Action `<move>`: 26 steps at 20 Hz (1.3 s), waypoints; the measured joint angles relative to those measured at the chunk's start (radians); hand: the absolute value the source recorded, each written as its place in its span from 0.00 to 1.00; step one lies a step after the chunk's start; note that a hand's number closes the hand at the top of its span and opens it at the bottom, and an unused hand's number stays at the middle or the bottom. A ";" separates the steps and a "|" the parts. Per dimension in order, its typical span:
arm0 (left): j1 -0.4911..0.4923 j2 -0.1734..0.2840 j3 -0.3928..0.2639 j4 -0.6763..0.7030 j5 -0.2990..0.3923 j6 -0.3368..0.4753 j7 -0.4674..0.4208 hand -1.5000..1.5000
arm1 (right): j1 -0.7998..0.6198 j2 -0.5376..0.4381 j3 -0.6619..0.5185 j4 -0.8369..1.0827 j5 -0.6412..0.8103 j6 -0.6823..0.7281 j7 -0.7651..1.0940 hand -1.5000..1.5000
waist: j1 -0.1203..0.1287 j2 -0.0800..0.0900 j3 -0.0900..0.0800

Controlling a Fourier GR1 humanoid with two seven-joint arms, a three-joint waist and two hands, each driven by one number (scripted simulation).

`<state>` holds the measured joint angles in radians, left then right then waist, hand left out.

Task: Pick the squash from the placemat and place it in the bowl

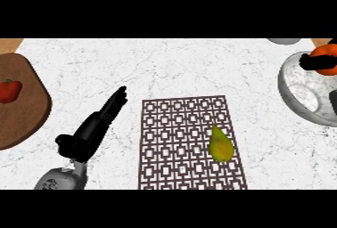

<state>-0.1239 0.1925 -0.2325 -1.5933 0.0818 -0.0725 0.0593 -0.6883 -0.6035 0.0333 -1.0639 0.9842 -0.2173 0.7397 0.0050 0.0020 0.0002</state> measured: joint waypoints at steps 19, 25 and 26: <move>-0.010 -0.021 0.023 -0.007 -0.011 -0.024 0.027 0.50 | -0.063 -0.018 -0.321 0.338 -0.325 -0.092 -0.413 0.00 | 0.007 0.002 0.001; -0.006 -0.024 0.031 -0.017 -0.019 -0.020 0.035 0.50 | 0.006 -0.051 -0.460 0.269 -0.444 -0.162 -0.442 0.00 | -0.011 -0.004 0.000; -0.008 -0.025 0.032 -0.022 -0.021 -0.019 0.041 0.50 | 0.027 -0.062 -0.486 0.260 -0.470 -0.160 -0.454 0.00 | -0.012 -0.004 0.000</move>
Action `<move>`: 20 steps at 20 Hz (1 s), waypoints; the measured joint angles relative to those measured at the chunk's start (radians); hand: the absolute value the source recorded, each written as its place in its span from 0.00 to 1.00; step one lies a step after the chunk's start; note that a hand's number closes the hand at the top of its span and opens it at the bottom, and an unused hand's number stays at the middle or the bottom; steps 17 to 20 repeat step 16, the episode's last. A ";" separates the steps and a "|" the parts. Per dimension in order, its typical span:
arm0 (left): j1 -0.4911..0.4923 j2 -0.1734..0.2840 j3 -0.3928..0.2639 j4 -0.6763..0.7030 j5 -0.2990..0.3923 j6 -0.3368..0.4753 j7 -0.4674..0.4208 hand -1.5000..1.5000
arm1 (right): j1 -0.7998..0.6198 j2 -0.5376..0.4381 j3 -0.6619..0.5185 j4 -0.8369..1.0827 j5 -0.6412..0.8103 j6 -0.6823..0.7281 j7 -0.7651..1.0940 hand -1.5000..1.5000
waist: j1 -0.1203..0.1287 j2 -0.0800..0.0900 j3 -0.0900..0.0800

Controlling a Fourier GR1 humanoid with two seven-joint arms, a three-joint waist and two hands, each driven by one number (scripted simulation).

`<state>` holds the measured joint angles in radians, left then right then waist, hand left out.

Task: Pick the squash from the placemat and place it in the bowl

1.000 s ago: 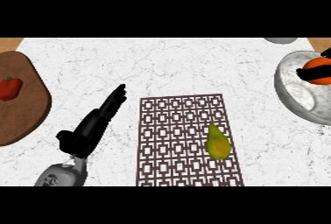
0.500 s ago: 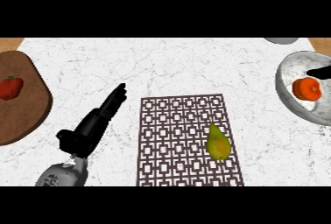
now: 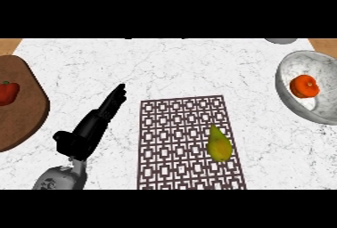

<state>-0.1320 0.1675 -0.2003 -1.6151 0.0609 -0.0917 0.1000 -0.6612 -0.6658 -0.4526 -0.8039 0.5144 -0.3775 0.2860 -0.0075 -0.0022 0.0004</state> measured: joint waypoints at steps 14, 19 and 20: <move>0.027 -0.014 0.020 -0.003 -0.011 -0.011 -0.014 0.50 | 0.488 -0.049 -0.358 -0.250 -0.350 0.141 -0.206 0.00 | -0.014 -0.002 0.000; 0.024 -0.018 0.021 0.016 -0.018 -0.015 -0.025 0.50 | 0.554 -0.049 -0.400 -0.272 -0.399 0.199 -0.238 0.00 | -0.013 -0.002 -0.001; 0.024 -0.018 0.021 0.016 -0.018 -0.015 -0.025 0.50 | 0.554 -0.049 -0.400 -0.272 -0.399 0.199 -0.238 0.00 | -0.013 -0.002 -0.001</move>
